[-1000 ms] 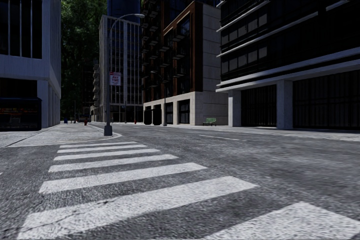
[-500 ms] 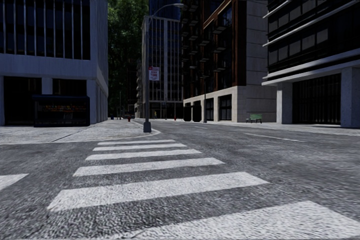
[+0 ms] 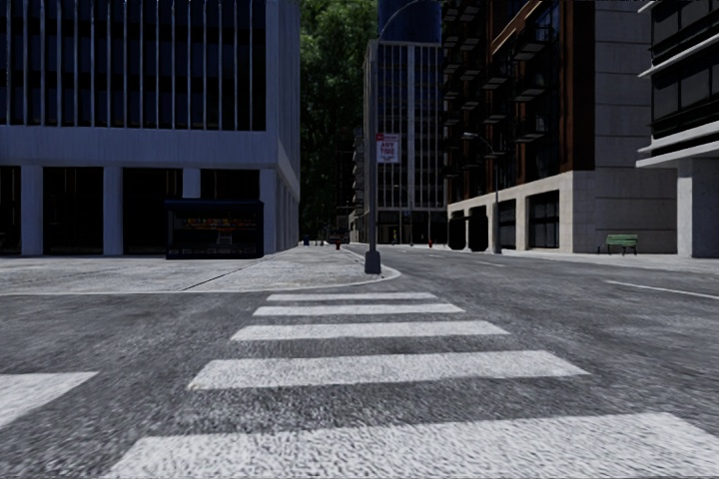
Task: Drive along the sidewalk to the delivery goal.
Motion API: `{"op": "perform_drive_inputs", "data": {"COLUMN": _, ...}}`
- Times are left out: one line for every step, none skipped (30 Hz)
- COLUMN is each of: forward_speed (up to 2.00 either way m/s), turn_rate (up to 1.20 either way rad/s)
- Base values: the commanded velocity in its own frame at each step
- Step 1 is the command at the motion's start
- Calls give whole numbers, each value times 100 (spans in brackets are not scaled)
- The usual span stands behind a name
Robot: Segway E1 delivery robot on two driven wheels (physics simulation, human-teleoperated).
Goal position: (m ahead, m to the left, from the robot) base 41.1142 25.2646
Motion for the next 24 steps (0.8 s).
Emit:
{"op": "perform_drive_inputs", "data": {"forward_speed": 151, "turn_rate": 57}}
{"op": "perform_drive_inputs", "data": {"forward_speed": 151, "turn_rate": 57}}
{"op": "perform_drive_inputs", "data": {"forward_speed": 151, "turn_rate": 57}}
{"op": "perform_drive_inputs", "data": {"forward_speed": 151, "turn_rate": 50}}
{"op": "perform_drive_inputs", "data": {"forward_speed": 152, "turn_rate": 25}}
{"op": "perform_drive_inputs", "data": {"forward_speed": 200, "turn_rate": 0}}
{"op": "perform_drive_inputs", "data": {"forward_speed": 200, "turn_rate": 0}}
{"op": "perform_drive_inputs", "data": {"forward_speed": 200, "turn_rate": 0}}
{"op": "perform_drive_inputs", "data": {"forward_speed": 200, "turn_rate": 0}}
{"op": "perform_drive_inputs", "data": {"forward_speed": 200, "turn_rate": 0}}
{"op": "perform_drive_inputs", "data": {"forward_speed": 200, "turn_rate": 0}}
{"op": "perform_drive_inputs", "data": {"forward_speed": 200, "turn_rate": 0}}
{"op": "perform_drive_inputs", "data": {"forward_speed": 200, "turn_rate": 0}}
{"op": "perform_drive_inputs", "data": {"forward_speed": 200, "turn_rate": 0}}
{"op": "perform_drive_inputs", "data": {"forward_speed": 200, "turn_rate": 0}}
{"op": "perform_drive_inputs", "data": {"forward_speed": 200, "turn_rate": 0}}
{"op": "perform_drive_inputs", "data": {"forward_speed": 200, "turn_rate": 0}}
{"op": "perform_drive_inputs", "data": {"forward_speed": 200, "turn_rate": 0}}
{"op": "perform_drive_inputs", "data": {"forward_speed": 200, "turn_rate": 0}}
{"op": "perform_drive_inputs", "data": {"forward_speed": 200, "turn_rate": 0}}
{"op": "perform_drive_inputs", "data": {"forward_speed": 200, "turn_rate": 0}}
{"op": "perform_drive_inputs", "data": {"forward_speed": 200, "turn_rate": 0}}
{"op": "perform_drive_inputs", "data": {"forward_speed": 200, "turn_rate": 0}}
{"op": "perform_drive_inputs", "data": {"forward_speed": 200, "turn_rate": 0}}
